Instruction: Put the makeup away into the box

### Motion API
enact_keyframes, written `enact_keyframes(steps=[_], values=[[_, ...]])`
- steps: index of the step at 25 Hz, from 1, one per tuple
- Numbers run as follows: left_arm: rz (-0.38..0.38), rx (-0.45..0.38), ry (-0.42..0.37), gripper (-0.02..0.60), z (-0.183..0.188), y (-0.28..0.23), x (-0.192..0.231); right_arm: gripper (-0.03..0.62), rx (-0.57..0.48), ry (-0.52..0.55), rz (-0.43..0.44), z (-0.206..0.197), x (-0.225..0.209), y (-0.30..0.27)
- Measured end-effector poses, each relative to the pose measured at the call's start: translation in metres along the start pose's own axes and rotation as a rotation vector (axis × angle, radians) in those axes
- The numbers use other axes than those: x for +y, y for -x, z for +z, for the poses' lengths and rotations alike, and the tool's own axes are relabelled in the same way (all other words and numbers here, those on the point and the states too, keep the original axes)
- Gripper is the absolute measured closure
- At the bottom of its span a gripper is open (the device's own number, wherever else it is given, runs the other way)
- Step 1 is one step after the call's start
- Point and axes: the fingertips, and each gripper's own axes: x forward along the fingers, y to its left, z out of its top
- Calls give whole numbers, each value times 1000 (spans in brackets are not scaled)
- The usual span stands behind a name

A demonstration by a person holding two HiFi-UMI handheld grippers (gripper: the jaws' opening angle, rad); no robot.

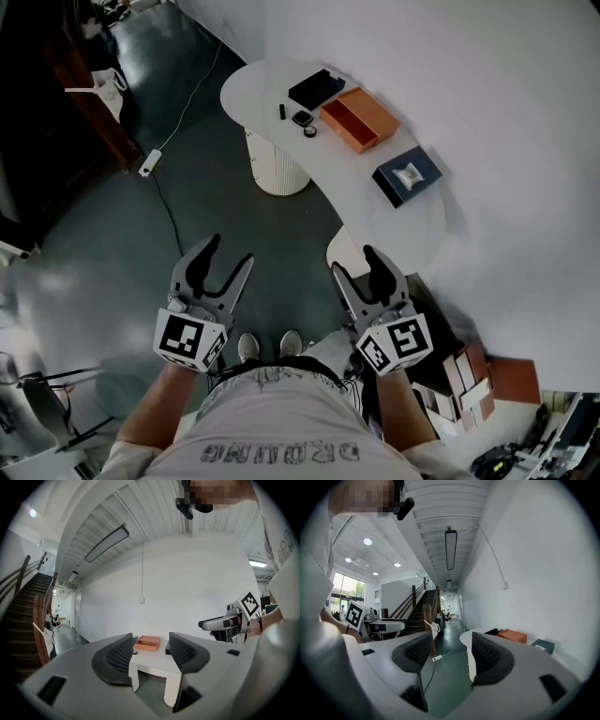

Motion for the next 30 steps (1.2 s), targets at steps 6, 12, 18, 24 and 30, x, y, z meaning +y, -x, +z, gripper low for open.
enact_keyframes(steps=[6, 12, 18, 24, 30], values=[[4, 4, 0, 314, -1, -5, 2, 310, -3, -1, -8, 1, -6, -1], [30, -2, 4, 313, -3, -16, -7, 310, -3, 0, 8, -3, -23, 3], [61, -5, 10, 313, -3, -23, -14, 310, -5, 1, 28, -2, -40, 4], [79, -4, 12, 313, -3, -32, -6, 310, 3, -8, 19, -6, -53, -2], [64, -14, 18, 313, -8, -56, 7, 310, 10, -10, -2, -6, -68, -19]])
